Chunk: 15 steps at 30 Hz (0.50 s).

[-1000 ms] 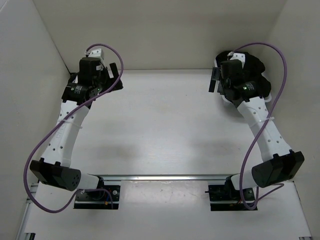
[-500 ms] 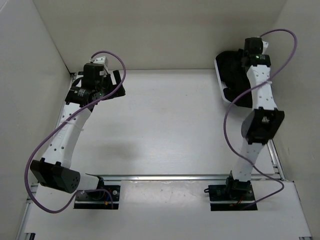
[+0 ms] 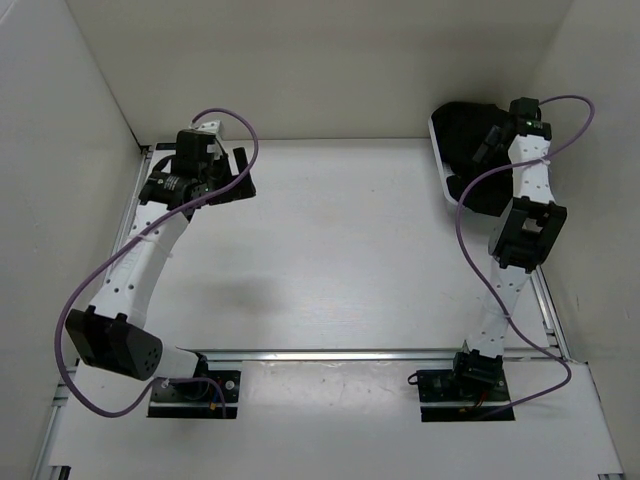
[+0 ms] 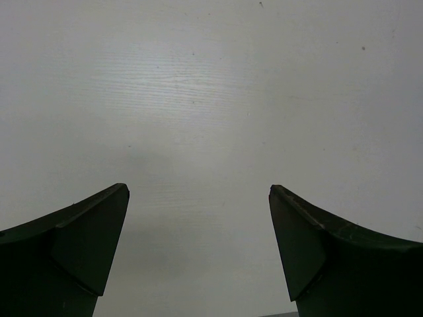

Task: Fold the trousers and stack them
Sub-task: Grab the trousers from the pile

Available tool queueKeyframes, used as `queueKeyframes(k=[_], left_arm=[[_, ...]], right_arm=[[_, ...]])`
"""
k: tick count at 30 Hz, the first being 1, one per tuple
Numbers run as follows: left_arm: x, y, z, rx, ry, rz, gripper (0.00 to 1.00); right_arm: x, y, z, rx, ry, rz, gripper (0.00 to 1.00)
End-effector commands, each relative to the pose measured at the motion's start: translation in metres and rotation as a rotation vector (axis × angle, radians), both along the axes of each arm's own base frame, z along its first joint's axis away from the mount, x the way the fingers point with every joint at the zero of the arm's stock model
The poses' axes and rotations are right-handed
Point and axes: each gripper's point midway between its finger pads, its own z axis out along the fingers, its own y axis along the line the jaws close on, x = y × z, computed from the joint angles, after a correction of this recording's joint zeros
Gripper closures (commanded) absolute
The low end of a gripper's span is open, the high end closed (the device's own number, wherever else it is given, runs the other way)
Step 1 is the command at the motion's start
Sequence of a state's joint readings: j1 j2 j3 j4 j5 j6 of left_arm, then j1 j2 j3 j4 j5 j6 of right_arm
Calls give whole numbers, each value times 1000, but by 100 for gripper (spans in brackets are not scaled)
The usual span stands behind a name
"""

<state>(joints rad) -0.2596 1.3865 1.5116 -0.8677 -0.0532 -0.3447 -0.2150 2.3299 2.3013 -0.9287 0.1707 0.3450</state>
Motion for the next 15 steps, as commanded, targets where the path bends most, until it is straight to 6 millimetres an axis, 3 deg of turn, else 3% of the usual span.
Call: queueKeyframes(k=[1,7,8,11,12,14,15], left_arm=[[5,-10,3,-8,-2,-34,0],[3,-12,10,-19,-20,-42,0],[3,-12,10,-19,-20,-42,0],[1,-13,14,-28,-29,-50,0],[-3,-12,16,-27,-27,-50,0],[-5,-11,20,-30,-39,-50,0],[-5,-11,20,-23,-41,-56,0]], right_arm=[[14,6,49,-42,-127,36,15],[13,7,11,-20,-48,29,18],[13,7,-1,-15,-27,29,26],[25,7,1,-10,-55,36,46],[30,9,8,1,-79,46,62],[37,10,26,-1,-127,53,82],[39,11,30,10,-141,50,99]])
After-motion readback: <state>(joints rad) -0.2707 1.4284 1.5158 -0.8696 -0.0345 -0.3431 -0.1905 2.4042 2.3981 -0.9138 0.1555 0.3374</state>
